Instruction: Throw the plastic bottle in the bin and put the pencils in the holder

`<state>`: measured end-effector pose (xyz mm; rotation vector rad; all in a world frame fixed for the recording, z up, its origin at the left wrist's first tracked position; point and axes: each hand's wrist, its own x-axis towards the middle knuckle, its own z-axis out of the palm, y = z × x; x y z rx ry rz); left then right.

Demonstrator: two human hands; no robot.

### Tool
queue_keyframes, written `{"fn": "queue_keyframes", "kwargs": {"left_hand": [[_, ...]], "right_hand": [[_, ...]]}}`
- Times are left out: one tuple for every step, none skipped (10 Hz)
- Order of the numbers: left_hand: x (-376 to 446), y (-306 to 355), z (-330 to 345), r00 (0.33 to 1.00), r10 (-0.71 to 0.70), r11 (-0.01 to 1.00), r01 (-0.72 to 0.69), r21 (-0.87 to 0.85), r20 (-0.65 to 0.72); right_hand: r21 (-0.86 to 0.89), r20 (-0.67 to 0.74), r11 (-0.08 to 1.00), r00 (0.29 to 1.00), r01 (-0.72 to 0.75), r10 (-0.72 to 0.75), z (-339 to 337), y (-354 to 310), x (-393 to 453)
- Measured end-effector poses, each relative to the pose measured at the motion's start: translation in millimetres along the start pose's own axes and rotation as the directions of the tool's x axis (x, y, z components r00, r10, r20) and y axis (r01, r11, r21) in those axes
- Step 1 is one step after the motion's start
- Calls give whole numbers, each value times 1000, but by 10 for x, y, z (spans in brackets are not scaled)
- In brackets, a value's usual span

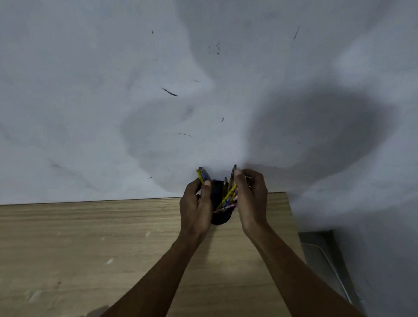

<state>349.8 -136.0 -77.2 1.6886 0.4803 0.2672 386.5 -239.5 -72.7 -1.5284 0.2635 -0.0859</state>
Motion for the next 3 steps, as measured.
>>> {"fn": "queue_keyframes", "kwargs": {"left_hand": [[-24,45,-60,1000,-8,999,8,31,17],[-64,149,-166,997,-21,993,13,114,69],[-112,246,-264,993,-93,985,81,150,74]], "right_hand": [[-54,-6,999,1000,-8,8,-53,-32,-31],[-150,-23,987,999,-48,45,-103,-140,-76],[-268,-44,961,997,-68,58,-172,-244,-143]]}}
